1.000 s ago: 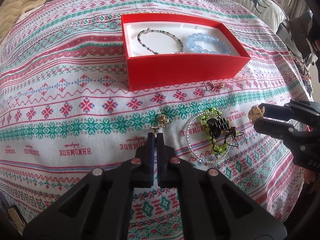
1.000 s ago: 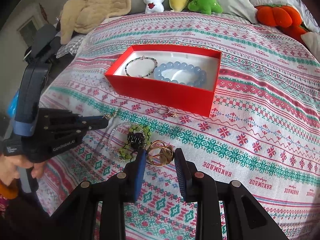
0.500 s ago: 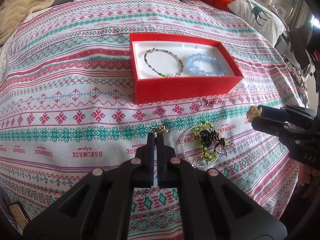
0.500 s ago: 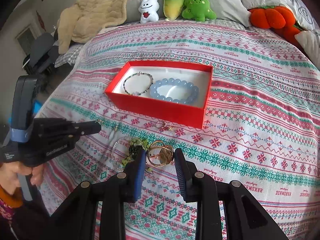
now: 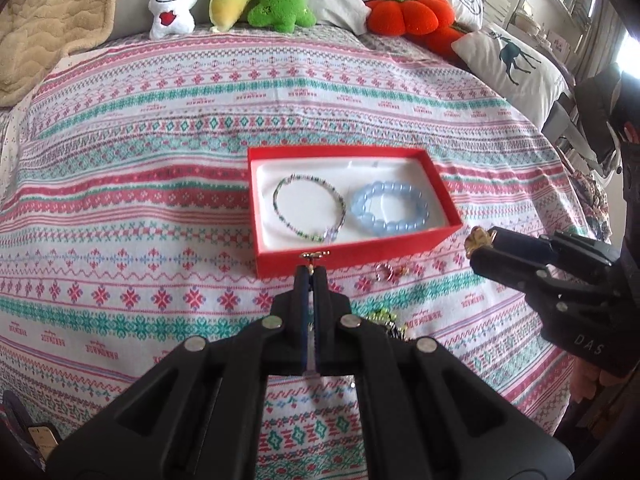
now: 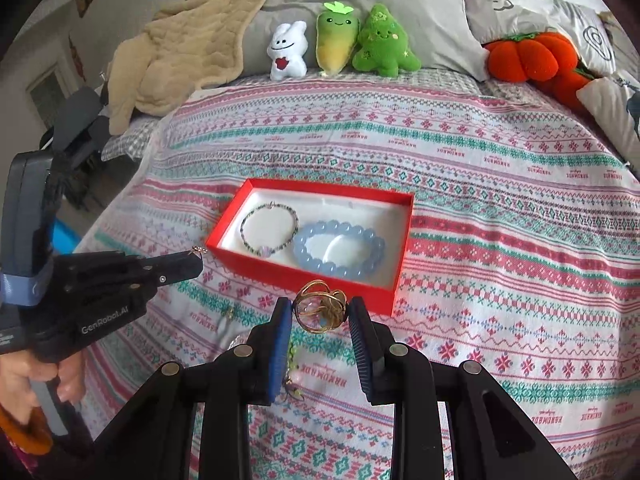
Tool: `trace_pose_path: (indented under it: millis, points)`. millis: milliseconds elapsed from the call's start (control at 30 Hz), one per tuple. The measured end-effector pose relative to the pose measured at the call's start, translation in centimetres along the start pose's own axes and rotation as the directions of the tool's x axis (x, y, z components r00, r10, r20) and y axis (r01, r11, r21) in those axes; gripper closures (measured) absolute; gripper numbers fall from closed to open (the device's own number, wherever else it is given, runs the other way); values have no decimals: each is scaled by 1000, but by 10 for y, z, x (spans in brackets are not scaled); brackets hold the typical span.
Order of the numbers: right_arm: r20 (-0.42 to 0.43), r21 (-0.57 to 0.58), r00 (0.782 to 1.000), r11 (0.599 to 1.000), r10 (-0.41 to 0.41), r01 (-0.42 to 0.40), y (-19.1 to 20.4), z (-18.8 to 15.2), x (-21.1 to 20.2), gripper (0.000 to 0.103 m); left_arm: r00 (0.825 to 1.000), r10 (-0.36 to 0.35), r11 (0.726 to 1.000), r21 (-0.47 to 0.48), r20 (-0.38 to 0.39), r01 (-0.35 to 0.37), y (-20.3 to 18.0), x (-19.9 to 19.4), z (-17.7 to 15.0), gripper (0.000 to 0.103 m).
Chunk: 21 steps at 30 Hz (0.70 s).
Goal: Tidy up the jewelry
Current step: 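Carry the gold ring with the left tool while the right tool carries the green-stone ring to the box, then open both tools to drop the rings onto the bracelets in the box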
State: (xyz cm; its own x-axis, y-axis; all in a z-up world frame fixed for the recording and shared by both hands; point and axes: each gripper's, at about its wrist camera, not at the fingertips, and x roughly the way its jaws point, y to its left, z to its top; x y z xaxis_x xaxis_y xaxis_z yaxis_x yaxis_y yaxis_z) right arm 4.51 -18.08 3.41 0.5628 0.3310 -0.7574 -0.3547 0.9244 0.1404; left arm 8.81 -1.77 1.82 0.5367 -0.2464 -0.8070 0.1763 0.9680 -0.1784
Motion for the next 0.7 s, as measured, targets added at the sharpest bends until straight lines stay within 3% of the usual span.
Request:
trace_pose_path:
  millis: [700]
  points:
    - [40,42,998,998,-49,47,-21,29,36,73,998,35,999,-41,54,-32,2,36,29,101]
